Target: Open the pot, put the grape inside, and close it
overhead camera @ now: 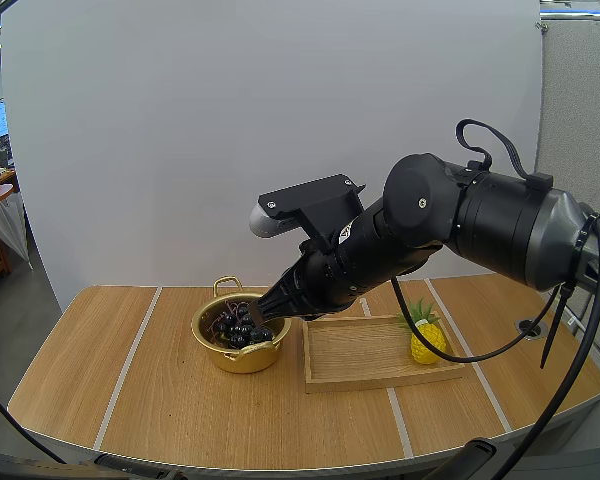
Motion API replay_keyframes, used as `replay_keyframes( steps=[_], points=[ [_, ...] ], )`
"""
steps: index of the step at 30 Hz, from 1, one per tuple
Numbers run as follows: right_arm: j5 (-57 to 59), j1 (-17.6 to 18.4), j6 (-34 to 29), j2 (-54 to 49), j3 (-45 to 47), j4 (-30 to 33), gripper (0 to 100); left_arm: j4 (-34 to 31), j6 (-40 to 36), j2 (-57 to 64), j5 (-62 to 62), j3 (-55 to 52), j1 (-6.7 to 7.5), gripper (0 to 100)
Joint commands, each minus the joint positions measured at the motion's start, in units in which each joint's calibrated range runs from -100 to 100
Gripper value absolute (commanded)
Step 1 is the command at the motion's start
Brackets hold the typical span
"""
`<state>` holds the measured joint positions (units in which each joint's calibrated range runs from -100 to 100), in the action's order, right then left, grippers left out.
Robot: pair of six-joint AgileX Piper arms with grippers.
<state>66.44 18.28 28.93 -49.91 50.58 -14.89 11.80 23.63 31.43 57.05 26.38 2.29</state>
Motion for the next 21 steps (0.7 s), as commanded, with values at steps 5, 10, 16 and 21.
replay_keyframes(
  steps=[5,10,16,21],
  points=[
    [-3.9,-0.2,0.5,1.4,0.2,0.2,0,0.0,-0.8,0.3,-2.7,0.2,0.17,0],
    [-7.7,-0.2,0.5,6.6,0.2,0.2,0,0.0,-0.8,0.3,-2.7,0.2,0.17,0],
    [-13.9,-0.2,1.5,12.2,0.2,-0.5,0,0.0,-0.8,0.3,-2.7,0.2,0.17,0],
    [-18.5,-0.2,2.6,17.0,0.2,-1.0,0,0.0,-0.8,0.3,-2.7,0.2,0.17,0]
  ],
)
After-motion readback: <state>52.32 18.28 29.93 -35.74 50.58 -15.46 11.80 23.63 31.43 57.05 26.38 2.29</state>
